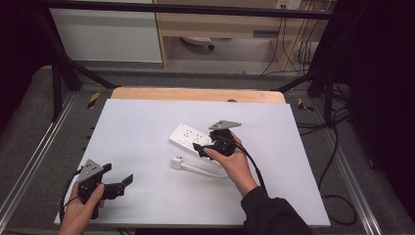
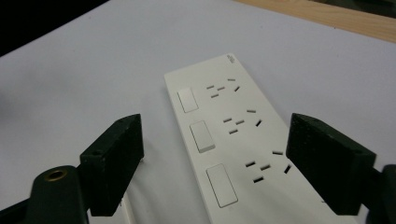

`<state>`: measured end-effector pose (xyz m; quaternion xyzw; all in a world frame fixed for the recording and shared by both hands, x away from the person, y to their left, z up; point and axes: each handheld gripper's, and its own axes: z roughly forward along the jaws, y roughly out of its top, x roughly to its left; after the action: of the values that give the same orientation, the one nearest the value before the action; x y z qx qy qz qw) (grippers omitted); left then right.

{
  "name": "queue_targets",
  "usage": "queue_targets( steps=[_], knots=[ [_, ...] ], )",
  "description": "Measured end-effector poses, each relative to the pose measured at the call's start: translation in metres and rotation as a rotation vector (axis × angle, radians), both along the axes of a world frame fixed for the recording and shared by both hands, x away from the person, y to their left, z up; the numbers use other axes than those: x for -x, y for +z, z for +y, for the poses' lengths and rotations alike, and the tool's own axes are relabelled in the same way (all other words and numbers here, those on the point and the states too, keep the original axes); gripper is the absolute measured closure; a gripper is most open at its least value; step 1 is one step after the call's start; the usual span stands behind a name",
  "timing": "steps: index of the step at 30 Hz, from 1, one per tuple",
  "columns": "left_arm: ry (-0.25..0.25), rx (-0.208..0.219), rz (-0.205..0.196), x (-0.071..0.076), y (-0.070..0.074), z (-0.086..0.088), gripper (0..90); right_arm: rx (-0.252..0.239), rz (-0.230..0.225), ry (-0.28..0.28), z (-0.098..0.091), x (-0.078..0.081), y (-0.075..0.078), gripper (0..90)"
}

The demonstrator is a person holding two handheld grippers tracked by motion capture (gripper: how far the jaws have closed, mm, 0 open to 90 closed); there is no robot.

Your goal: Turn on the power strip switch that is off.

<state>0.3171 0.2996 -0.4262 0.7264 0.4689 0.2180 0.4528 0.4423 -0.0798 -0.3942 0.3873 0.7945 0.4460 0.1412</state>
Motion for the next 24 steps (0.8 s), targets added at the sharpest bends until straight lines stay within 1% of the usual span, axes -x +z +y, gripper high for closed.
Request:
queue_targets(
  steps=[1, 2, 3, 6, 7, 9, 10, 11, 12, 13, 14, 16, 17, 18, 24],
  knots=[
    [-0.001, 0.000, 0.001, 0.0000, -0.0001, -0.0001, 6.4, 0.018, 0.002, -0.001, 0.0018, -0.0003, -0.0017, 24.9],
    [-0.002, -0.001, 0.001, 0.0000, -0.0001, -0.0002, 6.4, 0.022, 0.001, 0.000, 0.0024, -0.0003, -0.0021, 27.1],
    [-0.003, -0.001, 0.001, 0.0001, -0.0001, -0.0003, 6.4, 0.022, 0.001, 0.000, 0.0024, -0.0003, -0.0021, 27.1],
    [-0.004, 0.000, 0.001, 0.0000, 0.0000, -0.0004, 6.4, 0.034, -0.004, 0.006, 0.0037, -0.0007, -0.0027, 34.9],
    [-0.004, -0.002, 0.000, -0.0001, 0.0000, -0.0003, 6.4, 0.042, -0.018, 0.005, 0.0040, -0.0006, -0.0026, 40.4],
    [-0.005, -0.002, 0.001, -0.0003, -0.0002, -0.0003, 6.4, 0.035, -0.023, 0.013, 0.0042, -0.0005, -0.0026, 42.0],
    [-0.005, -0.002, 0.001, -0.0003, -0.0003, -0.0004, 6.4, 0.024, -0.039, 0.032, 0.0050, 0.0002, -0.0024, 47.5],
    [-0.006, -0.002, 0.003, -0.0003, -0.0004, -0.0005, 6.4, 0.024, -0.039, 0.032, 0.0050, 0.0002, -0.0024, 47.5],
    [-0.006, -0.003, 0.003, -0.0003, -0.0004, -0.0006, 6.4, 0.024, -0.052, 0.040, 0.0054, 0.0005, -0.0023, 52.9],
    [-0.006, -0.003, 0.003, -0.0003, -0.0004, -0.0006, 6.4, 0.020, -0.055, 0.040, 0.0056, 0.0005, -0.0024, 55.3],
    [-0.006, -0.002, 0.003, -0.0003, -0.0005, -0.0007, 6.4, 0.020, -0.055, 0.040, 0.0056, 0.0005, -0.0024, 55.3],
    [-0.006, -0.003, 0.003, -0.0003, -0.0005, -0.0006, 6.5, 0.017, -0.060, 0.042, 0.0064, 0.0005, -0.0033, 60.2],
    [-0.005, -0.004, 0.004, -0.0002, -0.0005, -0.0007, 6.5, 0.017, -0.056, 0.043, 0.0073, 0.0005, -0.0047, 66.0],
    [-0.006, -0.005, 0.003, -0.0002, -0.0005, -0.0006, 6.5, 0.017, -0.056, 0.043, 0.0073, 0.0005, -0.0047, 66.0],
    [-0.009, -0.011, 0.004, -0.0003, -0.0005, -0.0004, 6.5, 0.022, -0.067, 0.047, 0.0111, -0.0001, -0.0095, 74.3]
  ],
)
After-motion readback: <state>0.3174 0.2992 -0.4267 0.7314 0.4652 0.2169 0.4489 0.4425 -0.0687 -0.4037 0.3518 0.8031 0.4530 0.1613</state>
